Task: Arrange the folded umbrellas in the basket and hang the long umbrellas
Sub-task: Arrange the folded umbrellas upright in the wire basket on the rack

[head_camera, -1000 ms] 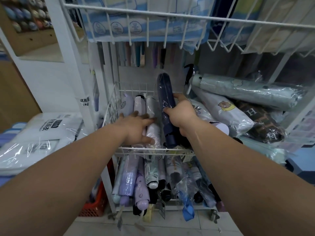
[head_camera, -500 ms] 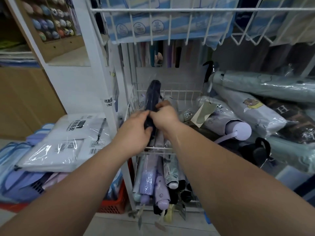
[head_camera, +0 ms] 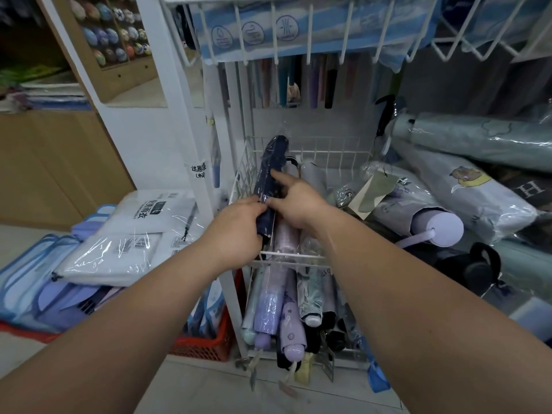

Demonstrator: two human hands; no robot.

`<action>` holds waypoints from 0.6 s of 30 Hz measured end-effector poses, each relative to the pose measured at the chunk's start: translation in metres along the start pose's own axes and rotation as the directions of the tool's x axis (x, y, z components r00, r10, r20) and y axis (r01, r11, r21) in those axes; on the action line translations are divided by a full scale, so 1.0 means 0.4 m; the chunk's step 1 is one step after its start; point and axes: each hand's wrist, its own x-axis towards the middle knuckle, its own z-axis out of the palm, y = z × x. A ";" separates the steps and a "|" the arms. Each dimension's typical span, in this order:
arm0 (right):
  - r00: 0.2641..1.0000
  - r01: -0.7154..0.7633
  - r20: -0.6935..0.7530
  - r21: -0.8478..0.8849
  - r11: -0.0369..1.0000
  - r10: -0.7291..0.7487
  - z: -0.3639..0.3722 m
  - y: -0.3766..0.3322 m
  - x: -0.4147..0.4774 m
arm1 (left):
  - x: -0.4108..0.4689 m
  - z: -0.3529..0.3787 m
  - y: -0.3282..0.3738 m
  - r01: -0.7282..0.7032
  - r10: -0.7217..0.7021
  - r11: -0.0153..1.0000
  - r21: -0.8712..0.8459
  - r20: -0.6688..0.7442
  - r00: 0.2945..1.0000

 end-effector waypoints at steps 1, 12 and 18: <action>1.000 0.015 0.007 -0.031 0.999 -0.015 -0.002 0.003 -0.005 | -0.001 -0.001 -0.001 -0.006 0.006 1.000 0.003 0.009 1.000; 0.999 0.033 -0.018 0.262 0.964 -0.030 -0.023 -0.010 -0.042 | -0.014 0.021 -0.009 0.040 -0.077 0.918 -0.395 -0.080 0.994; 0.999 -0.023 -0.012 0.468 0.883 0.033 -0.030 -0.003 -0.063 | -0.015 0.011 -0.014 0.008 -0.024 0.960 -0.281 -0.054 0.998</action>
